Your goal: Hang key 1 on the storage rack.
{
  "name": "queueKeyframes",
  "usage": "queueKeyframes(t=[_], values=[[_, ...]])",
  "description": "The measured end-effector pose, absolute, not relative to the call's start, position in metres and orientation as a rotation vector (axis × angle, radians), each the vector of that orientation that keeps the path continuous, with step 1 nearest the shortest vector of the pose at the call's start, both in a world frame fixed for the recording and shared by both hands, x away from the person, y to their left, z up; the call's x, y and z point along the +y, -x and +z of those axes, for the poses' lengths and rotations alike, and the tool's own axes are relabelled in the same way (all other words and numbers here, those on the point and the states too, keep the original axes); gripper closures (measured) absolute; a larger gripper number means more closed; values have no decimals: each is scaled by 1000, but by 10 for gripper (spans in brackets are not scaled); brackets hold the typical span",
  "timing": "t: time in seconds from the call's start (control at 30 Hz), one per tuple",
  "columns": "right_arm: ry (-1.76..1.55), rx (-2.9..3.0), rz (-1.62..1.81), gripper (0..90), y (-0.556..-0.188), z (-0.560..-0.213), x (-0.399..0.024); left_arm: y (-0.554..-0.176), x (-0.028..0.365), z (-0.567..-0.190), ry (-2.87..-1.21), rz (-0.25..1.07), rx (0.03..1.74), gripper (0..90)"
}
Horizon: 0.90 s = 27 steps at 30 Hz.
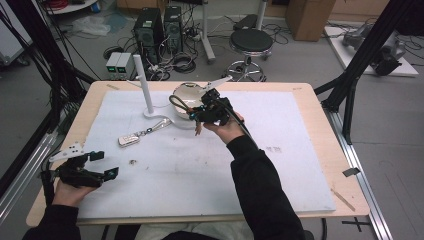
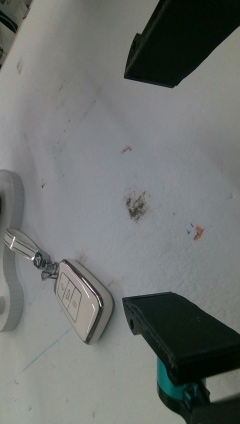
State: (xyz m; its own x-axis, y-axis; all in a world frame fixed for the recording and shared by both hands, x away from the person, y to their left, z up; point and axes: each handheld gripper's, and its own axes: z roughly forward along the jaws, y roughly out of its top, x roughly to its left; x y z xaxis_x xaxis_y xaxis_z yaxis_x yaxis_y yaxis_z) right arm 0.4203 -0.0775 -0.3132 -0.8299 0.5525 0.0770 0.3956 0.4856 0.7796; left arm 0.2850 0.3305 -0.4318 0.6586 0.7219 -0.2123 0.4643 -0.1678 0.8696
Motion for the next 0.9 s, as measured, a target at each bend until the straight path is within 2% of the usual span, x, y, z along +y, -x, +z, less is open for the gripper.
queueKeyframes(t=[0.9], values=[[-740, 2571, 1360, 762, -442, -258, -31, -287, 330, -433, -1829, 304, 945, 17]])
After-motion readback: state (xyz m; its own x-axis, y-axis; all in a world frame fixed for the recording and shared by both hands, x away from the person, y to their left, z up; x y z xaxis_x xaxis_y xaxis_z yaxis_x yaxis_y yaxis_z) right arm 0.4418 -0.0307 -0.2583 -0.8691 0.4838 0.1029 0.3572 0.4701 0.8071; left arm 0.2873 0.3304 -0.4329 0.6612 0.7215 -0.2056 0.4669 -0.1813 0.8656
